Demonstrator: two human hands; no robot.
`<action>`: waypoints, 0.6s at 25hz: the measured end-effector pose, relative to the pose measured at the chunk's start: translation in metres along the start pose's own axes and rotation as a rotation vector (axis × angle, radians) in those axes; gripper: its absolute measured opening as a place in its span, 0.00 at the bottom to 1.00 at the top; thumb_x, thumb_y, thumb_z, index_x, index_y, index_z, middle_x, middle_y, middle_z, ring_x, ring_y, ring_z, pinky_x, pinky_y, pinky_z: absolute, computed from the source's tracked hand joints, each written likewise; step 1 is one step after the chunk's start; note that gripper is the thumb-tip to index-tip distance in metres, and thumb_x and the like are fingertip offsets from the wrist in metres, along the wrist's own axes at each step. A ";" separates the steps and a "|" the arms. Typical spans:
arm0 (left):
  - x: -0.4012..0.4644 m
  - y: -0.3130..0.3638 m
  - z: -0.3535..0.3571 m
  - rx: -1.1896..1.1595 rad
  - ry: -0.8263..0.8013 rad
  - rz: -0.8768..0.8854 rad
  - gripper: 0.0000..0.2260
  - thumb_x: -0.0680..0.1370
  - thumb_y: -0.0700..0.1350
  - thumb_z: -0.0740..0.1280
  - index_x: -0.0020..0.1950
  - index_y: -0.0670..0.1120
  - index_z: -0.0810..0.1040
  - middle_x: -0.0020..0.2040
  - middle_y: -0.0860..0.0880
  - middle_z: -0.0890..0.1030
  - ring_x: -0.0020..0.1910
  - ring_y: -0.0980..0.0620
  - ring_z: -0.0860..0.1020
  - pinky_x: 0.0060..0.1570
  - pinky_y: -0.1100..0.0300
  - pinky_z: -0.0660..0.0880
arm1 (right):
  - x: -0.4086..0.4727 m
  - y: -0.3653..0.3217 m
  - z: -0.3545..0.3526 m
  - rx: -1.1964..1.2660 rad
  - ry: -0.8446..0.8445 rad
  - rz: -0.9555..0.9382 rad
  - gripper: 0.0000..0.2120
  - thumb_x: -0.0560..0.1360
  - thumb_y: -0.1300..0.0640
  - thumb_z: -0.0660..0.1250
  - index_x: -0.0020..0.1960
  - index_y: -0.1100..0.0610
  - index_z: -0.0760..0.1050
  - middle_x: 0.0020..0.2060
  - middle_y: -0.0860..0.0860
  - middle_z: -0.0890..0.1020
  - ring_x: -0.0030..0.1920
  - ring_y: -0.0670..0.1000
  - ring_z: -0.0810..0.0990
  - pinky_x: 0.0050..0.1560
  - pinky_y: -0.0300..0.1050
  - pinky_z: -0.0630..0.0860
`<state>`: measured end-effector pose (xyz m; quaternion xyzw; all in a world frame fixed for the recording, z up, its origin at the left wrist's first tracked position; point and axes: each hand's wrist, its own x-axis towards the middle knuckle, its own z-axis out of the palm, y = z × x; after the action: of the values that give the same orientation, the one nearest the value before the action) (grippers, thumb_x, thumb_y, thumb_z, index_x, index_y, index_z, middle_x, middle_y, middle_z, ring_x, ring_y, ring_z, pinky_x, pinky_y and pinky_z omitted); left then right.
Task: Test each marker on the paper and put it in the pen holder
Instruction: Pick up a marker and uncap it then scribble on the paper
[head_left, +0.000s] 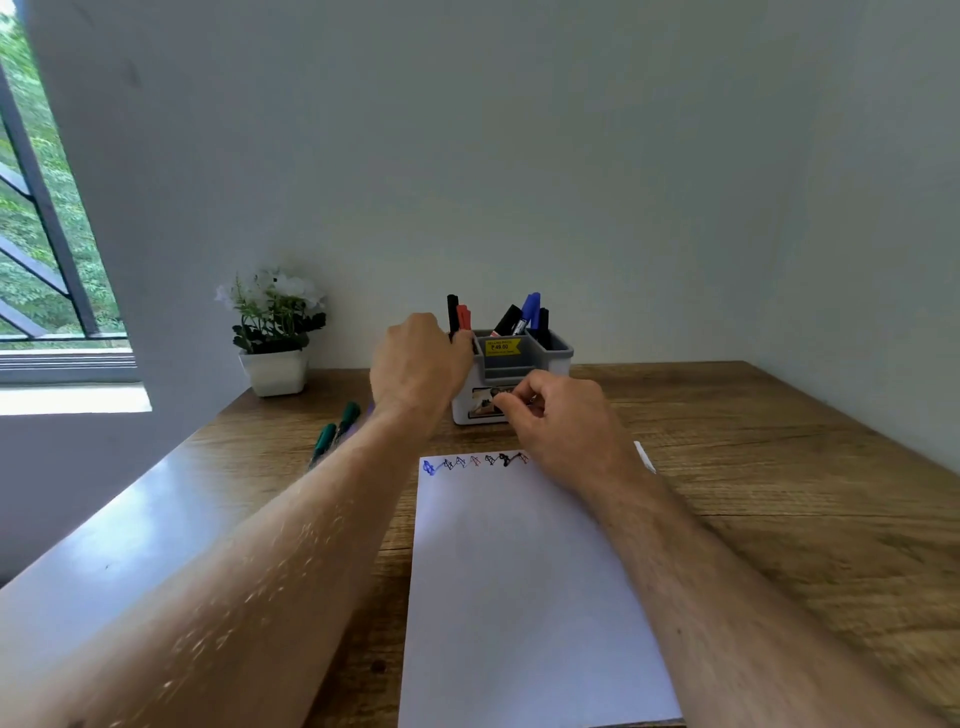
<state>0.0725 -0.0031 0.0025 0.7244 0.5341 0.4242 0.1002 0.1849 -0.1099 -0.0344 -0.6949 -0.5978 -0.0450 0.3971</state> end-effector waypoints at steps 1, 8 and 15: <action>-0.001 -0.003 -0.004 -0.019 0.015 -0.050 0.13 0.78 0.53 0.64 0.48 0.45 0.82 0.43 0.48 0.83 0.40 0.50 0.78 0.37 0.59 0.73 | -0.001 0.000 -0.001 -0.009 0.005 0.001 0.12 0.79 0.44 0.65 0.47 0.51 0.78 0.38 0.45 0.78 0.36 0.39 0.75 0.32 0.31 0.65; 0.008 -0.040 -0.048 0.156 -0.071 -0.248 0.08 0.70 0.50 0.73 0.44 0.46 0.83 0.42 0.46 0.83 0.43 0.44 0.81 0.38 0.56 0.74 | -0.006 -0.004 -0.007 -0.010 0.009 -0.010 0.12 0.79 0.44 0.65 0.45 0.52 0.79 0.36 0.45 0.79 0.35 0.38 0.74 0.31 0.31 0.63; -0.005 -0.062 -0.047 0.317 -0.233 -0.290 0.19 0.68 0.54 0.79 0.49 0.44 0.78 0.48 0.43 0.81 0.51 0.41 0.80 0.45 0.52 0.76 | -0.005 0.000 -0.003 -0.010 -0.019 -0.024 0.13 0.79 0.44 0.65 0.46 0.52 0.79 0.36 0.45 0.79 0.36 0.39 0.75 0.32 0.34 0.66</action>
<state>-0.0043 0.0033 -0.0084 0.6908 0.6773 0.2296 0.1060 0.1847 -0.1162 -0.0350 -0.6900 -0.6098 -0.0461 0.3873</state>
